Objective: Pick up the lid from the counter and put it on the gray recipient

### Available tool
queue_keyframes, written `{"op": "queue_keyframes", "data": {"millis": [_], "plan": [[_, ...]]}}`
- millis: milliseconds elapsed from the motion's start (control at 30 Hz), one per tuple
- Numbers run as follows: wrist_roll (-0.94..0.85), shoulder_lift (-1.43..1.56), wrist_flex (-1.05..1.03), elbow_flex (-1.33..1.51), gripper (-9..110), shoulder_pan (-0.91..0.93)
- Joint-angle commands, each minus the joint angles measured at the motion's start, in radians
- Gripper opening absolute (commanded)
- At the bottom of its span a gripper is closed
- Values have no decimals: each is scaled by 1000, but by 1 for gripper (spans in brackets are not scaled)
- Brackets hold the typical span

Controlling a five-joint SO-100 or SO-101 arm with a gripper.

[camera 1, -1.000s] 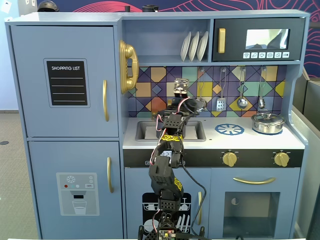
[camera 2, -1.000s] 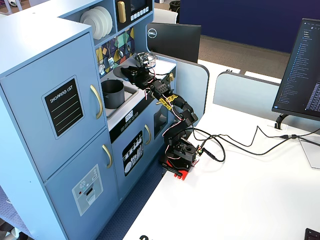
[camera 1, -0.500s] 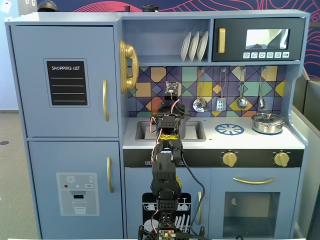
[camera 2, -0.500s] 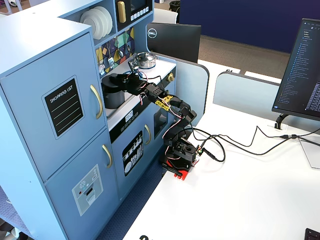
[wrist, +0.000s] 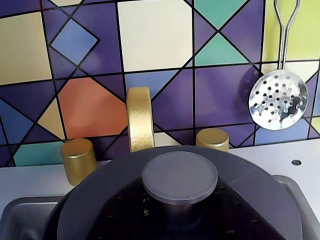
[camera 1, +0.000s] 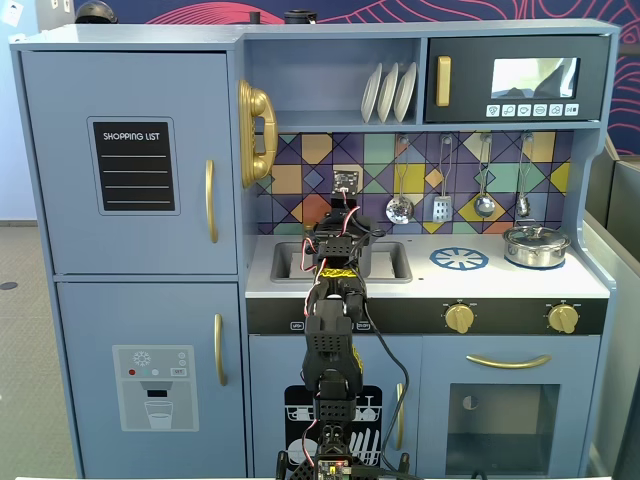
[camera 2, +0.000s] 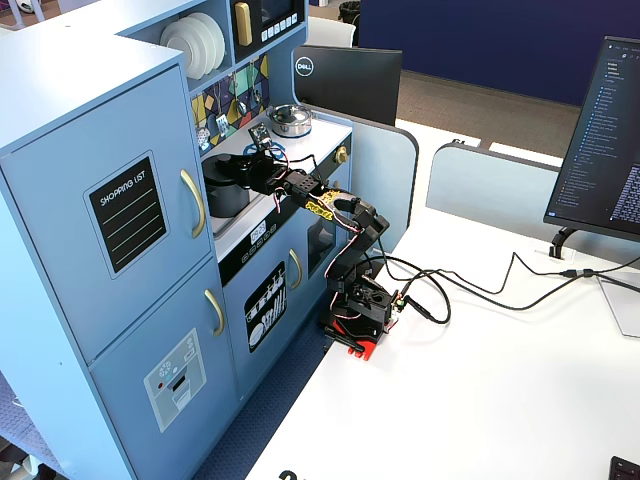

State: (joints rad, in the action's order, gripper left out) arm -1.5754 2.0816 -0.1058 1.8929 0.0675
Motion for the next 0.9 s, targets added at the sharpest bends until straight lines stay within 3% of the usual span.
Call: {"op": "queue_keyframes", "data": {"millis": [0, 667, 767, 867], "plan": [[-2, 12, 32, -17, 0, -18], [-14, 109, -35, 54, 0, -26], [26, 110, -11, 66, 24, -14], [43, 107, 28, 71, 39, -5]]}}
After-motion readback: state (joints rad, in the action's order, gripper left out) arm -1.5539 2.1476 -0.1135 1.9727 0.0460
